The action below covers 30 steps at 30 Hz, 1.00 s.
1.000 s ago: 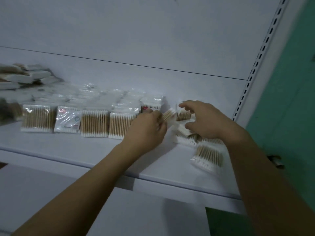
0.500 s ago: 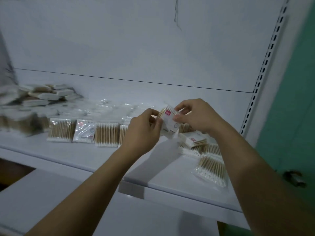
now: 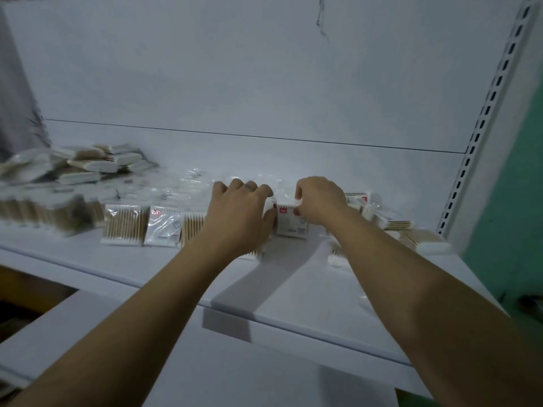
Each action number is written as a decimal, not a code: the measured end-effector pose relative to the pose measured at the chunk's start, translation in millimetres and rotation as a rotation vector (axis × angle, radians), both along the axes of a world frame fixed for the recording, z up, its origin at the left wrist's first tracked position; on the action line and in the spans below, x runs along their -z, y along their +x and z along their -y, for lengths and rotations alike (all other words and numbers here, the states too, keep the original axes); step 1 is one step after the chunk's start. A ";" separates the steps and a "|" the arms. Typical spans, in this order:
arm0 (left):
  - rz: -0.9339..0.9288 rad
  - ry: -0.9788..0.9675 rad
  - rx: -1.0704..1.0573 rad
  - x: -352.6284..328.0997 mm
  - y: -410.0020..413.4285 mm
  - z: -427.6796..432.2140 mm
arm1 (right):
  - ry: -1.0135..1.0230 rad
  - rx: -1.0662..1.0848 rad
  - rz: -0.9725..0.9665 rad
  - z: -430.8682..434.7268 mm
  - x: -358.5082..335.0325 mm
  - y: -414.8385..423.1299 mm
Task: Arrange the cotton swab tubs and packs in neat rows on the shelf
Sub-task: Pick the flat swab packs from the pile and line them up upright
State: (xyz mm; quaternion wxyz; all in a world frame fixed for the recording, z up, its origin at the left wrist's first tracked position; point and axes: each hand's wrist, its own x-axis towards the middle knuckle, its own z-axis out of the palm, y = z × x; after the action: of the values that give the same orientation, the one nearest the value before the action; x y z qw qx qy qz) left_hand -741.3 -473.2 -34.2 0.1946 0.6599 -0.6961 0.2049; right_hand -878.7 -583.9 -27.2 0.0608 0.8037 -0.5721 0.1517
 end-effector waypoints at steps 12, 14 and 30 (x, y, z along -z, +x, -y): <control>0.078 0.012 0.116 4.5 -0.9 17.0 | -0.185 -0.045 -0.205 -8.8 -22.8 -7.7; 0.072 0.031 0.159 7.2 -11.7 18.3 | -0.206 0.033 -0.193 -11.3 -36.0 -34.3; -0.130 0.122 0.254 5.6 -62.8 40.6 | -0.126 -0.067 -0.275 3.1 -19.2 -80.3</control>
State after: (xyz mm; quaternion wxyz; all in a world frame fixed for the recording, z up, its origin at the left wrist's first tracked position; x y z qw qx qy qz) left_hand -804.1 -513.8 -39.8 0.2232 0.5891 -0.7711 0.0926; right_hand -959.0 -587.0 -8.0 0.1840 0.8302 -0.5204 0.0779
